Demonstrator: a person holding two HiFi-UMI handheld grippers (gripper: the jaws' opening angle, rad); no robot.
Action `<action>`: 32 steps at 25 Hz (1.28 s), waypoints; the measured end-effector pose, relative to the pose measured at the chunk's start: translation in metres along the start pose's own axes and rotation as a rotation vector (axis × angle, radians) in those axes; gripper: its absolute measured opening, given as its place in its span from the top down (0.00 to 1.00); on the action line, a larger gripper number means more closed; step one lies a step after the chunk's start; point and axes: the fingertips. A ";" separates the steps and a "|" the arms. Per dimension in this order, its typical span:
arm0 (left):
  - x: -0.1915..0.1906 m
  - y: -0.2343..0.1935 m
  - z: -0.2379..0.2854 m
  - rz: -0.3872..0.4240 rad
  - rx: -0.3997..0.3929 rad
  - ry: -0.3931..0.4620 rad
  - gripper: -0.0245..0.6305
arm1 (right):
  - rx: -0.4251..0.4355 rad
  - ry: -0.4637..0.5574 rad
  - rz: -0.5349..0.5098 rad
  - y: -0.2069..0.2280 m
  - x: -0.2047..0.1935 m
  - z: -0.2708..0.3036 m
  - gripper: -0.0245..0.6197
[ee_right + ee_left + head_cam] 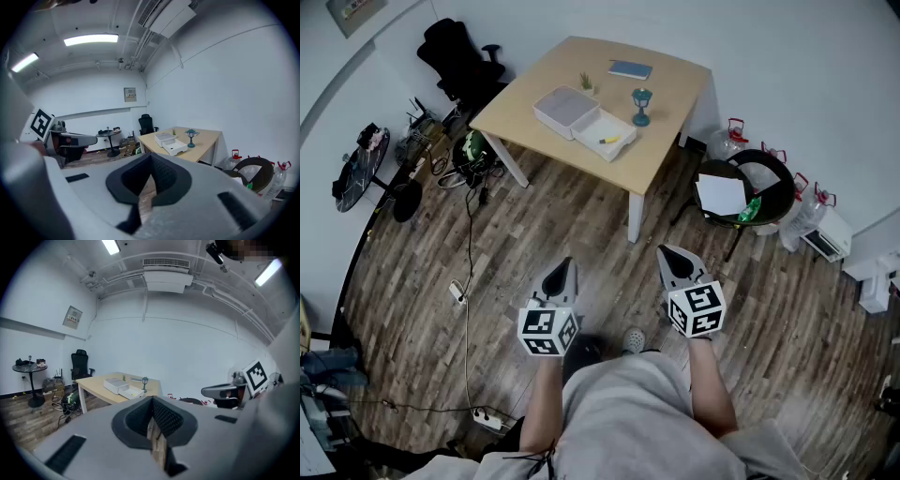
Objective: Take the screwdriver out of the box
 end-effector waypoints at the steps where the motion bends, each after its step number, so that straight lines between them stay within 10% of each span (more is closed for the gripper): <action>1: -0.002 0.004 0.002 0.002 0.000 -0.001 0.95 | -0.001 0.001 0.001 0.004 -0.002 -0.003 0.96; 32: 0.005 -0.022 0.102 -0.013 0.037 -0.086 0.81 | 0.015 -0.016 0.190 0.098 0.002 0.051 0.77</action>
Point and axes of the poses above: the fingertips, and each gripper's own axes: z forward along the fingers, y to its right, x out of its top, and after that the axes turned 5 degrees about -y, right-handed
